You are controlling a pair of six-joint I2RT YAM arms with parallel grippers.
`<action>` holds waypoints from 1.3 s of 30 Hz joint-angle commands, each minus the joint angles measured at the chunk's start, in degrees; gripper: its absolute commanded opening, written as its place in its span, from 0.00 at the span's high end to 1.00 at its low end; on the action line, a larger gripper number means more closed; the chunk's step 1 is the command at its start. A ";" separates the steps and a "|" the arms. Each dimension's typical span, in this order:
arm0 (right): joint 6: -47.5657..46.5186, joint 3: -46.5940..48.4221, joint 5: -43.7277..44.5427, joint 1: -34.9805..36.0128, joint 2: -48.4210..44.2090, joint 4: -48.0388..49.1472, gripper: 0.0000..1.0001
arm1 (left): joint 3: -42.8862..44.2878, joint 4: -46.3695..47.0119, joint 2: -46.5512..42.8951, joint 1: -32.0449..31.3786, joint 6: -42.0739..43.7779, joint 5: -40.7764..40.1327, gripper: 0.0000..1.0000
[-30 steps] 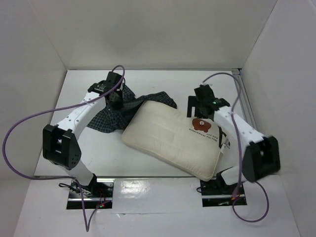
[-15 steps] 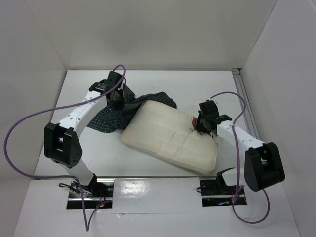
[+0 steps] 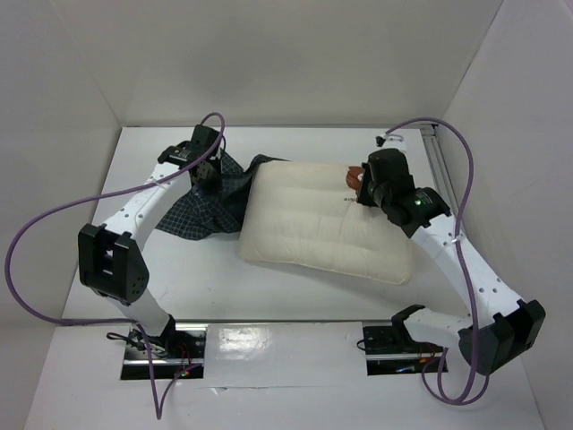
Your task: Put the pillow into the pillowcase
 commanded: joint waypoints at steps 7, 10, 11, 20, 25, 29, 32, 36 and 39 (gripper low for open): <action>-10.73 8.70 1.86 -3.97 18.49 5.54 0.13 | 2.29 0.89 3.05 -0.79 0.59 3.77 1.00; -9.49 10.39 1.16 -1.08 18.52 4.98 0.00 | 4.15 0.89 5.95 -1.31 -0.20 3.25 1.00; -9.49 9.69 1.16 2.68 16.77 5.60 0.00 | 5.55 0.89 6.48 -1.31 -0.90 3.24 1.00; -5.71 10.29 2.84 29.42 24.20 10.52 0.00 | 9.87 -0.25 8.43 -1.31 -3.98 1.22 1.00; -1.58 9.77 -1.65 30.23 37.65 21.32 0.09 | 7.76 -0.25 6.40 -1.31 -6.35 1.22 1.00; -1.39 13.55 -2.89 29.43 42.42 20.92 1.00 | 6.01 -0.25 4.56 -1.31 -5.65 2.28 1.00; -4.73 11.36 -0.44 30.92 35.76 17.93 1.00 | 4.59 -0.95 1.49 -1.31 -3.11 2.28 1.00; -6.06 7.06 0.10 31.45 21.97 11.78 1.00 | 0.56 -3.41 -4.66 -1.31 -1.00 0.36 1.00; -6.59 4.16 2.03 31.45 10.54 7.46 1.00 | -1.46 -5.08 -9.67 -1.31 0.23 -0.18 1.00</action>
